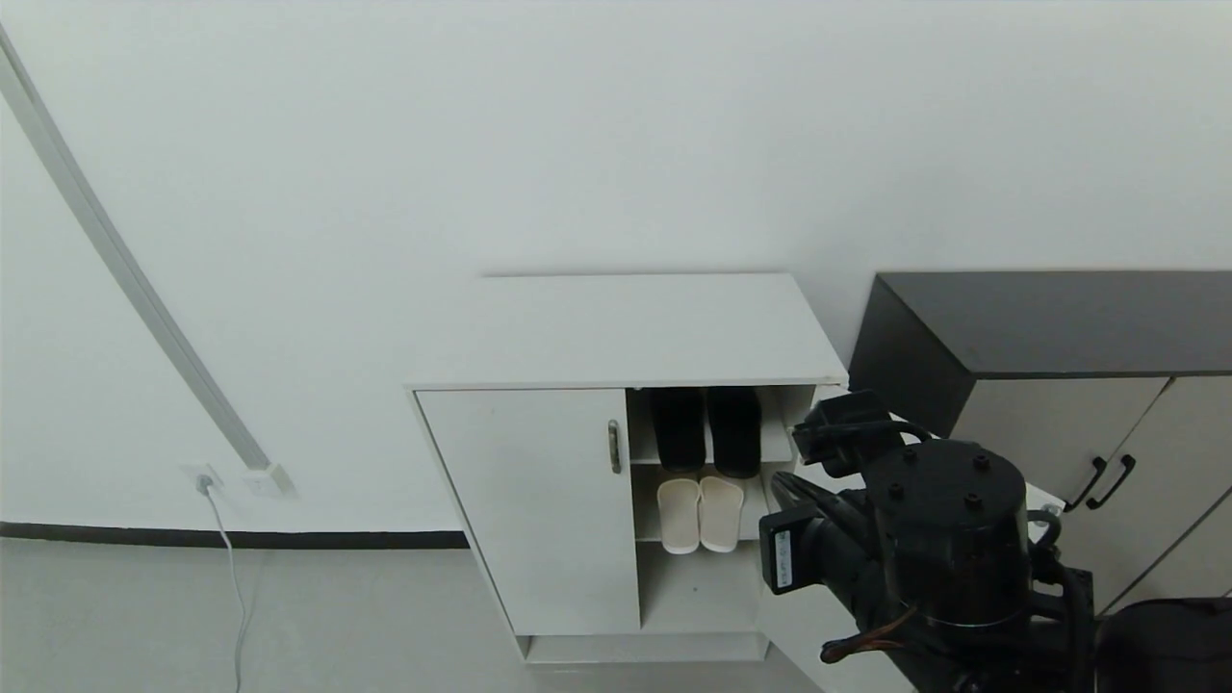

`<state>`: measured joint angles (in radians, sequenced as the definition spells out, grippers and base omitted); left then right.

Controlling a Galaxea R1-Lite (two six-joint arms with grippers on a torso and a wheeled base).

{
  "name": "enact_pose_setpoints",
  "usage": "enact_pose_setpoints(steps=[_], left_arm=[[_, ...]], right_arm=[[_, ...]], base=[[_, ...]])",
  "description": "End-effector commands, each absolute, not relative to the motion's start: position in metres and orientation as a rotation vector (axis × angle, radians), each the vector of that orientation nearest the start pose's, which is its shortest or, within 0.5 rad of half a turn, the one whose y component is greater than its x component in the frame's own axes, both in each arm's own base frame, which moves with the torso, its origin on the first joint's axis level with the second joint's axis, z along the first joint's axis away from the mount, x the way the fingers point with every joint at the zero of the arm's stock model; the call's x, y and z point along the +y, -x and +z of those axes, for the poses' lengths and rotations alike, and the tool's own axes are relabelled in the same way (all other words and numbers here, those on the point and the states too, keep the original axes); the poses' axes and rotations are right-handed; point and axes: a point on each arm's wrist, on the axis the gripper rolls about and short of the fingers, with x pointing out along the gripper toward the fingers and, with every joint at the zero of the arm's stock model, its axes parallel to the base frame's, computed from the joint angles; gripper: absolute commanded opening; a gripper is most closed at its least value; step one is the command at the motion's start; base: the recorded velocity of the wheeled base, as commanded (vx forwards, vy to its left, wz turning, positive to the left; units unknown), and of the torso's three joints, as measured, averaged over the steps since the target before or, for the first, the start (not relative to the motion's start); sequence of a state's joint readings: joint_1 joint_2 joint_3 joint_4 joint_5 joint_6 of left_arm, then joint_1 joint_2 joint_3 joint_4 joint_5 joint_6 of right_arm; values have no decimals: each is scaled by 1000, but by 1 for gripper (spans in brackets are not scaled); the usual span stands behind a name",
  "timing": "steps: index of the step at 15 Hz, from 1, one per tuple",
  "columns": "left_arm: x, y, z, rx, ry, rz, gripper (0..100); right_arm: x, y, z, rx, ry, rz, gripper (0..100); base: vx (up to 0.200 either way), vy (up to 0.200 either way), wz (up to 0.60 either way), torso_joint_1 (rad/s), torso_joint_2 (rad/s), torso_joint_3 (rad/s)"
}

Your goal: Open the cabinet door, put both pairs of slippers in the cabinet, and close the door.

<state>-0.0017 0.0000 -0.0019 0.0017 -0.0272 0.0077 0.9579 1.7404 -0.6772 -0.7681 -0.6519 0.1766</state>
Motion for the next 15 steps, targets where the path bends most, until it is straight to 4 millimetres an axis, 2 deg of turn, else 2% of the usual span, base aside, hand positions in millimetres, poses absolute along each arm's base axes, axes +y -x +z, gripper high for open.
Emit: enact_pose_setpoints(steps=[1,2,8,14,15], left_arm=[[-1,23,76,0,-8,-29,0],[-1,23,76,1,-8,-29,0],[-1,23,76,1,-8,-29,0],[-1,23,76,0,-6,-29,0],[-1,23,76,0,-6,-29,0]], right_arm=[[233,-180,151,234,39,298,0],[233,-180,150,237,42,303,0],[230,-185,150,236,35,286,0],[225,-196,148,229,23,253,0],[225,-196,148,229,23,253,0]], base=[[0,0,0,0,0,0],[0,0,0,0,0,0],[0,0,-600,4,-1,-2],[0,0,0,0,0,0],[-200,0,0,-7,-7,2]])
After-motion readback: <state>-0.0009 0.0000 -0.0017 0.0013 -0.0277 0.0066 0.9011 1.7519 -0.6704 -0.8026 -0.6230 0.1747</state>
